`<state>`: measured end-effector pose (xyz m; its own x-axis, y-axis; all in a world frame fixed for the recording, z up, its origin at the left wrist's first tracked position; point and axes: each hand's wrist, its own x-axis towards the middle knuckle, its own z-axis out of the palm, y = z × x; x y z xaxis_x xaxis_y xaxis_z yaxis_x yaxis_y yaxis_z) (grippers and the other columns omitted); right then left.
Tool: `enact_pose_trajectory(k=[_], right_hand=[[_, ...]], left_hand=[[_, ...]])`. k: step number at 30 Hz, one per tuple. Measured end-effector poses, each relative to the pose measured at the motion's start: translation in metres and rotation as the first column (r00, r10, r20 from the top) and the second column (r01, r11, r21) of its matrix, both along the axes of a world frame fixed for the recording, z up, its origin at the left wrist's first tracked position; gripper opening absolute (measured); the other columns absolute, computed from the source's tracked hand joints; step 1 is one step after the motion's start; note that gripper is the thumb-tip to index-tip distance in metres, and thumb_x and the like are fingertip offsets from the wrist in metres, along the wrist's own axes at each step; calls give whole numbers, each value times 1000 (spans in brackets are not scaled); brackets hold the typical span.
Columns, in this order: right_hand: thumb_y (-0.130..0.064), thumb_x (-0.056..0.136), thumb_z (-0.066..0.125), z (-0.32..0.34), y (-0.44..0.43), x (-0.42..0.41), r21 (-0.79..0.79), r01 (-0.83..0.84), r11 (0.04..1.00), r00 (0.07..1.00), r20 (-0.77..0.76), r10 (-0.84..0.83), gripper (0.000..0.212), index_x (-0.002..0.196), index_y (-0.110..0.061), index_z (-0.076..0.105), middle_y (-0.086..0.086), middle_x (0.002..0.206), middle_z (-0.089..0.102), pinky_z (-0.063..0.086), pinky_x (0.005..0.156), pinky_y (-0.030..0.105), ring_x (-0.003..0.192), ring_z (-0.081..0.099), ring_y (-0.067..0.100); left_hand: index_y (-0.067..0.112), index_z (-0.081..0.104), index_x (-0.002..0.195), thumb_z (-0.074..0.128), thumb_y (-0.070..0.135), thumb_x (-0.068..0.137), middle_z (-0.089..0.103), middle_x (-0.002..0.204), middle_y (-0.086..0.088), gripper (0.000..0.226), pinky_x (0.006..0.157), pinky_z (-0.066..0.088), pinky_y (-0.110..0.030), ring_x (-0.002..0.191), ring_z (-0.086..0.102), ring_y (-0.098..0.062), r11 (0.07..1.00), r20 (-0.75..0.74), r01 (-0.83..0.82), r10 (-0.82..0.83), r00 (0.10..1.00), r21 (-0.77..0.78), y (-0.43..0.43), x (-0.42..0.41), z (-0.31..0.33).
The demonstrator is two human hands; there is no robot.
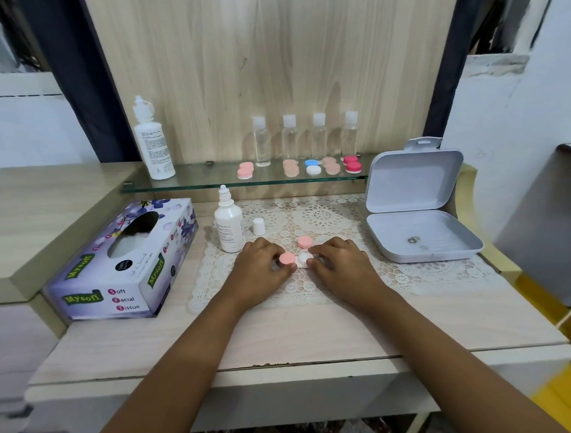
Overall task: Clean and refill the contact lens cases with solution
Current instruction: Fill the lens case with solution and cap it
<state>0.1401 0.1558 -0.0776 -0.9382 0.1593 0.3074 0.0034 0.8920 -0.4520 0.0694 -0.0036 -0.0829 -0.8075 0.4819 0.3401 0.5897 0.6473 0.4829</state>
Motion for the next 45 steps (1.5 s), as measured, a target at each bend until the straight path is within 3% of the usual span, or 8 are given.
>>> enact_pose_trajectory(k=[5, 9, 20, 23, 28, 34, 40, 45], right_hand=[[-22, 92, 52, 11, 6, -1, -92, -19, 996, 999, 41, 22, 26, 108, -8, 67, 13, 106, 64, 38, 84, 29, 103, 54, 24], [-22, 92, 52, 20, 14, -10, -82, -27, 996, 995, 94, 35, 30, 119, -14, 63, 7, 113, 64, 31, 70, 14, 103, 55, 18], [-19, 90, 58, 27, 23, -53, 42, -237, 971, 948, 229, 221, 41, 130, -18, 53, 5, 137, 50, 30, 97, 20, 126, 44, 20], [-15, 89, 60, 27, 26, -59, 74, -295, 953, 929, 256, 268, 38, 127, -17, 57, 2, 135, 52, 29, 94, 15, 124, 47, 17], [-18, 90, 59, 22, 28, -57, -17, -191, 981, 967, 167, 191, 27, 116, -17, 66, 1, 121, 63, 34, 83, 15, 111, 55, 15], [-24, 91, 59, 21, 22, -32, -331, -159, 930, 983, 39, 182, 29, 118, -17, 63, -4, 122, 61, 36, 87, 16, 109, 53, 4], [-19, 91, 59, 12, 12, -19, -255, -240, 937, 970, -17, 244, 28, 117, -11, 64, 2, 116, 61, 35, 87, 9, 108, 55, 10], [-15, 88, 61, 3, 8, -19, -185, -266, 946, 964, -66, 258, 26, 114, -10, 66, 4, 111, 64, 43, 95, 25, 106, 58, 15]], left_hand=[[17, 65, 106, 64, 38, 83, 56, 105, -1, 31, 89, 39, -32, 102, 46, -19, 999, -1, -34, 34, 999, -11, -1, 2, 2], [17, 65, 107, 64, 39, 83, 56, 106, -1, 33, 89, 39, -32, 103, 46, -20, 999, 1, -44, 44, 999, -11, -1, 3, 2], [17, 65, 107, 64, 40, 83, 56, 106, -1, 33, 89, 39, -32, 102, 47, -19, 999, 12, -41, 41, 999, -11, -1, 2, 2], [17, 64, 107, 64, 40, 83, 56, 107, 0, 33, 90, 39, -32, 103, 46, -19, 999, 16, -38, 38, 999, -14, -2, 2, 1], [18, 64, 107, 64, 40, 83, 56, 106, -1, 32, 89, 39, -33, 102, 46, -19, 999, 16, -37, 37, 999, -11, -2, 2, 1], [19, 64, 105, 64, 40, 83, 56, 104, 1, 30, 89, 38, -33, 101, 46, -19, 999, 18, -34, 35, 999, -14, -1, 3, 1], [19, 64, 105, 64, 40, 83, 56, 105, 0, 31, 91, 38, -34, 103, 46, -19, 999, 13, -41, 41, 999, -20, -1, 3, 2], [19, 64, 106, 63, 41, 83, 56, 106, 0, 32, 90, 38, -34, 103, 46, -19, 999, 14, -41, 41, 999, -21, -1, 3, 1]])
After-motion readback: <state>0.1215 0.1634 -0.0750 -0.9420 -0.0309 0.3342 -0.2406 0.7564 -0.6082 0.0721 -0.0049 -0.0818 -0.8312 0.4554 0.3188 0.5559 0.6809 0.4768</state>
